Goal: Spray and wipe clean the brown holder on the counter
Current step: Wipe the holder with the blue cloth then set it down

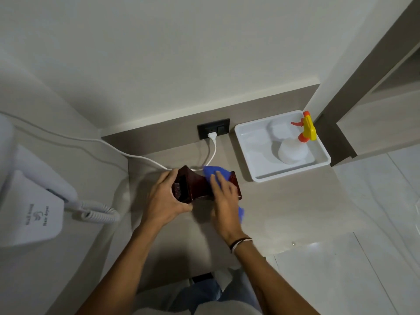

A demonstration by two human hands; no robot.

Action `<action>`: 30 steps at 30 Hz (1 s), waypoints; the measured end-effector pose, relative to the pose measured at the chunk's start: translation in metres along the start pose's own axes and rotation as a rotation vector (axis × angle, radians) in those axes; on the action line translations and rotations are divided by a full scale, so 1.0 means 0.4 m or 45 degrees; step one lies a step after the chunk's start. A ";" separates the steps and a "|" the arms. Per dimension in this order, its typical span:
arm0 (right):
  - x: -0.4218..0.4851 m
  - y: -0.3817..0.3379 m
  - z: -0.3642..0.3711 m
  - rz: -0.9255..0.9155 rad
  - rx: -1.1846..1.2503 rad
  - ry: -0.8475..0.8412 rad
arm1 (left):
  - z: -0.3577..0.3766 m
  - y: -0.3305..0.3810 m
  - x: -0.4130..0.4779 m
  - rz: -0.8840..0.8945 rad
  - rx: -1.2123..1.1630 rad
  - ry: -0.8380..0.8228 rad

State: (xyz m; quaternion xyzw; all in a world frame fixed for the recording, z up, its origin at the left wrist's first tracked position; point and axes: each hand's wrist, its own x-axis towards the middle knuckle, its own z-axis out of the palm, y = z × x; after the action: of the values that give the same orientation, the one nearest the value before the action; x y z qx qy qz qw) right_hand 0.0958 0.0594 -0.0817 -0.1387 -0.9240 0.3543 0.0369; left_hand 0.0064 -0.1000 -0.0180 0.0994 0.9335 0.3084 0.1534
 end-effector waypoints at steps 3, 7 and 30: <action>-0.038 -0.072 0.056 -0.291 0.236 -0.027 | -0.005 -0.003 0.004 -0.001 0.019 -0.018; -0.029 0.069 0.006 -0.097 -0.093 -0.050 | -0.018 -0.008 -0.003 0.015 0.057 0.016; 0.061 0.165 -0.029 0.753 1.263 0.074 | -0.022 -0.017 -0.029 0.341 0.449 -0.133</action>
State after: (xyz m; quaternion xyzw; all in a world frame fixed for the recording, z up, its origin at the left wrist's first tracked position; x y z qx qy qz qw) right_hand 0.0894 0.1205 -0.1177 -0.3670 -0.5680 0.7363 0.0224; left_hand 0.0135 -0.1133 -0.0130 0.2634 0.9423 0.1525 0.1395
